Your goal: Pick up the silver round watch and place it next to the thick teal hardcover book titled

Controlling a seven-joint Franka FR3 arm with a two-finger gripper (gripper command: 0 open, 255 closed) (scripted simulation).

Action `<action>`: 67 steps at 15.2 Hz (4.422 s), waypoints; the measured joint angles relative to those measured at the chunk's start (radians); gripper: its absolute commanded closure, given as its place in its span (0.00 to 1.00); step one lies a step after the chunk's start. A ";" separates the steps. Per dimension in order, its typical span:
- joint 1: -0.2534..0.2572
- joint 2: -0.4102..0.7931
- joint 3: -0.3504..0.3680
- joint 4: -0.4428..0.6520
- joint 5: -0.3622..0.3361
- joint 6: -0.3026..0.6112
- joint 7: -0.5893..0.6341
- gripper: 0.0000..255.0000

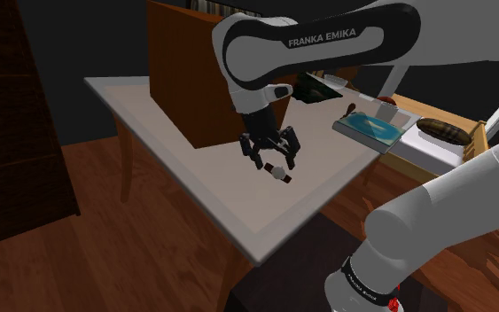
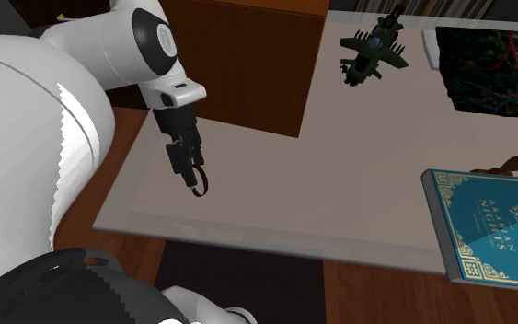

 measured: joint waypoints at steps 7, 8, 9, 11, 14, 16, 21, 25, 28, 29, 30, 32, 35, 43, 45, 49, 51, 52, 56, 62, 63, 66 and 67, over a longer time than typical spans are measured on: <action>0.001 -0.007 -0.002 -0.016 0.002 0.010 -0.003 0.00; 0.001 -0.007 -0.002 -0.016 0.002 0.010 -0.003 1.00; 0.001 -0.007 -0.002 -0.016 0.002 0.010 -0.003 1.00; 0.001 -0.007 -0.002 -0.016 0.002 0.009 -0.003 1.00; 0.001 -0.007 -0.002 -0.016 0.002 0.009 -0.003 1.00; 0.001 -0.007 -0.002 -0.016 0.002 0.009 -0.003 1.00; 0.001 -0.017 -0.009 0.003 0.002 -0.017 -0.011 1.00; 0.000 -0.026 -0.017 0.048 0.000 -0.069 -0.019 1.00; -0.002 -0.029 -0.023 0.088 -0.003 -0.112 -0.024 1.00; -0.002 -0.034 -0.026 0.097 -0.003 -0.124 -0.028 1.00; -0.003 -0.029 -0.026 0.116 -0.006 -0.140 -0.027 1.00; -0.005 -0.030 -0.029 0.140 -0.008 -0.164 -0.029 1.00; -0.006 -0.033 -0.035 0.178 -0.011 -0.204 -0.035 1.00; -0.021 -0.019 -0.058 0.267 -0.043 -0.281 -0.068 1.00; -0.032 -0.022 -0.084 0.264 -0.068 -0.279 -0.107 1.00; -0.071 0.009 -0.143 0.264 -0.147 -0.243 -0.200 1.00; -0.089 0.034 -0.165 0.284 -0.184 -0.235 -0.239 1.00; -0.098 0.043 -0.178 0.286 -0.203 -0.222 -0.261 1.00; -0.134 0.092 -0.220 0.319 -0.268 -0.196 -0.330 1.00; -0.190 0.188 -0.278 0.400 -0.366 -0.156 -0.431 1.00; -0.200 0.205 -0.288 0.422 -0.384 -0.147 -0.450 1.00; -0.226 0.274 -0.312 0.490 -0.429 -0.150 -0.497 1.00; -0.233 0.303 -0.319 0.525 -0.446 -0.153 -0.512 1.00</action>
